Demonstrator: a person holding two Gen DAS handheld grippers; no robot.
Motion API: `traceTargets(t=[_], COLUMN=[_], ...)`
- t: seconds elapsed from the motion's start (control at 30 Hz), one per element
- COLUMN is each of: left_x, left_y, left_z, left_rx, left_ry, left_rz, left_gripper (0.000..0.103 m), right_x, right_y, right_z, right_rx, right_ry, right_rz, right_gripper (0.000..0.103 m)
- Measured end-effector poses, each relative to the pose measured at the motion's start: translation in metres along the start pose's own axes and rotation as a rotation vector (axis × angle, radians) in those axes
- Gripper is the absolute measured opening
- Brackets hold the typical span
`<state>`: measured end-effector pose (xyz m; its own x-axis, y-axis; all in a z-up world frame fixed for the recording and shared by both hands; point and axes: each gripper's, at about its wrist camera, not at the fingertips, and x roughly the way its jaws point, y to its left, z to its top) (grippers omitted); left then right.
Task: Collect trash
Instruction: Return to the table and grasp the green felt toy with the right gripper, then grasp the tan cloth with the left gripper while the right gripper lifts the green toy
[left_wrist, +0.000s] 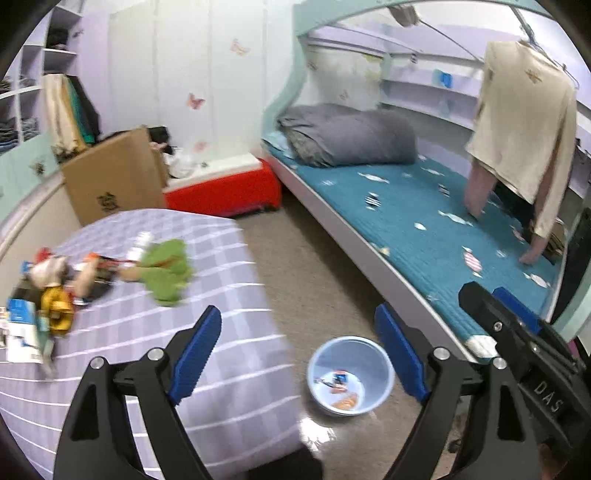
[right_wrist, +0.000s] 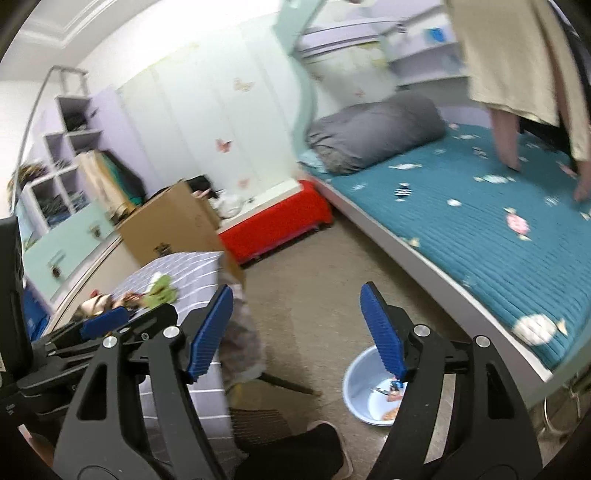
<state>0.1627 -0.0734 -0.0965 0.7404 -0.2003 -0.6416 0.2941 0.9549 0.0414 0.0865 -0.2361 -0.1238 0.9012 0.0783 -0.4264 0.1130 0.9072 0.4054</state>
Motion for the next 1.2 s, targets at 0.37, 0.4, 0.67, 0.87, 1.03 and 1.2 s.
traceTargets(t=[0.37,0.4,0.67,0.87,1.03,1.2], left_x=[0.014,0.019,0.065,0.098,0.115,0.107], left_y=[0.166,0.182,0.258,0.274,0.279,0.287], left_z=[0.01,0.012,0.026,0.034,0.032,0.032], left_rx=[-0.163,-0.183,-0.317,-0.315,-0.307,-0.339], left_ry=[0.082,0.091,0.187,0.233,0.265,0.239], left_rz=[0.075,0.078,0.023,0.042,0.092,0.105], left_gripper=[0.084,0.084,0.062,0.051,0.039,0.007], right_x=[0.1,0.113,0.176,0.204,0.221,0.235], right_y=[0.129,0.14,0.179,0.194,0.201,0.206], right_z=[0.001,0.0,-0.007,-0.005,-0.007,-0.012], right_rx=[-0.198,-0.215,-0.256,-0.28,-0.298,-0.307], right_ry=[0.17,0.192,0.291,0.335,0.377,0.448], right_rz=[0.147,0.154,0.178,0.188,0.198,0.202], right_gripper=[0.071,0.071,0.071,0.071,0.071,0.052])
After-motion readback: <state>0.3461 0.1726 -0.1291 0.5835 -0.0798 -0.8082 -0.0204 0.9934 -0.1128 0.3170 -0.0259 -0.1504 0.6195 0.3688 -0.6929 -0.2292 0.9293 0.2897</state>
